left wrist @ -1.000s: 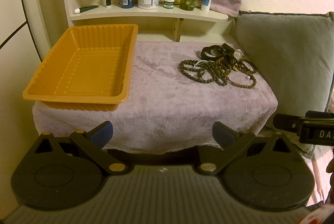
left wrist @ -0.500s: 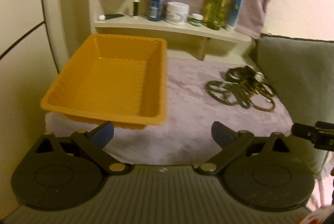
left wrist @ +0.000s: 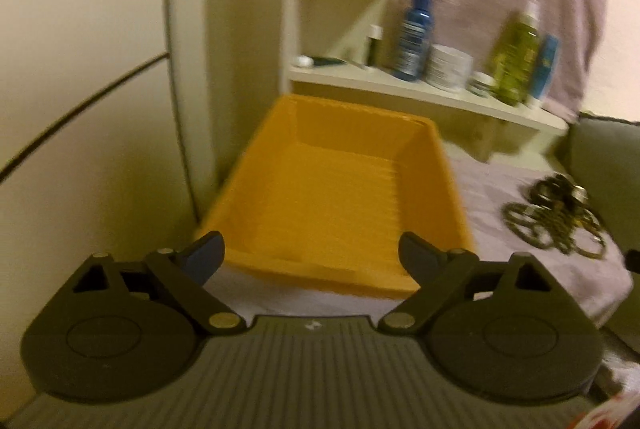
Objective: Organize jewelry
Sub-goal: 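Grasp the rim of the orange tray with the left gripper and tilt it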
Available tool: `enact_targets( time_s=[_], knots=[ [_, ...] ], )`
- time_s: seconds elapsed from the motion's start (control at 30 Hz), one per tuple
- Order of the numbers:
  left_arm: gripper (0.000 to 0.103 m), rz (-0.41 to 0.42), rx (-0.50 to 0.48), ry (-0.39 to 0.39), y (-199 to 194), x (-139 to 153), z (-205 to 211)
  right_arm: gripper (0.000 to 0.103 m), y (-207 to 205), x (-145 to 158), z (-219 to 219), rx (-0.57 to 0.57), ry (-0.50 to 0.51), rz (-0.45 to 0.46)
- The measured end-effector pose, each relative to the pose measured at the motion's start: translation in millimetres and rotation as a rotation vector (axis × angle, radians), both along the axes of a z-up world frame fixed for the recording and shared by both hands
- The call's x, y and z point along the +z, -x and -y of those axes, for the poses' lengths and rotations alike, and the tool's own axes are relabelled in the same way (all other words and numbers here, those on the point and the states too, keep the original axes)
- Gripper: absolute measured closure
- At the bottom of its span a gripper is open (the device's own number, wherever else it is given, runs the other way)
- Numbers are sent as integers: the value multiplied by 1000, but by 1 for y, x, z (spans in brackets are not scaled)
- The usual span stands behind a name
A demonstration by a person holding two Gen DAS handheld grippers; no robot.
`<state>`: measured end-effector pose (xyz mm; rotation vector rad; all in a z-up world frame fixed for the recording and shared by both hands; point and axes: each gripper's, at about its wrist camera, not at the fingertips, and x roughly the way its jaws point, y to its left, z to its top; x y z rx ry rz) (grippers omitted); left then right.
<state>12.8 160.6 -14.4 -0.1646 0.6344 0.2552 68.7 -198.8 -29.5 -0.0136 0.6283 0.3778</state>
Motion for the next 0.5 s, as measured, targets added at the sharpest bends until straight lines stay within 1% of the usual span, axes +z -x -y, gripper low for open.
enact_targets(
  time_s=[0.13,0.23,0.3,0.4,0.43,0.5],
  knots=[
    [15,20,48,-6,-5,-7,-33,0,-6,-4,-8,-6,21,-21],
    [19,27,60,20,-10,-16,-55,0,-10,-6,-15,-2,41,-31],
    [22,26,51,58,-15,-25,-66,0,-12,-8,-19,-2,52,-37],
    [30,35,29,147,-20,-39,-79,0,-15,-9,-25,-2,67,-45],
    [35,38,21,172,-22,-43,-83,0,-16,-10,-26,-3,73,-46],
    [39,34,18,199,-26,-51,-87,0,-18,-10,-30,-2,82,-52]
  ],
)
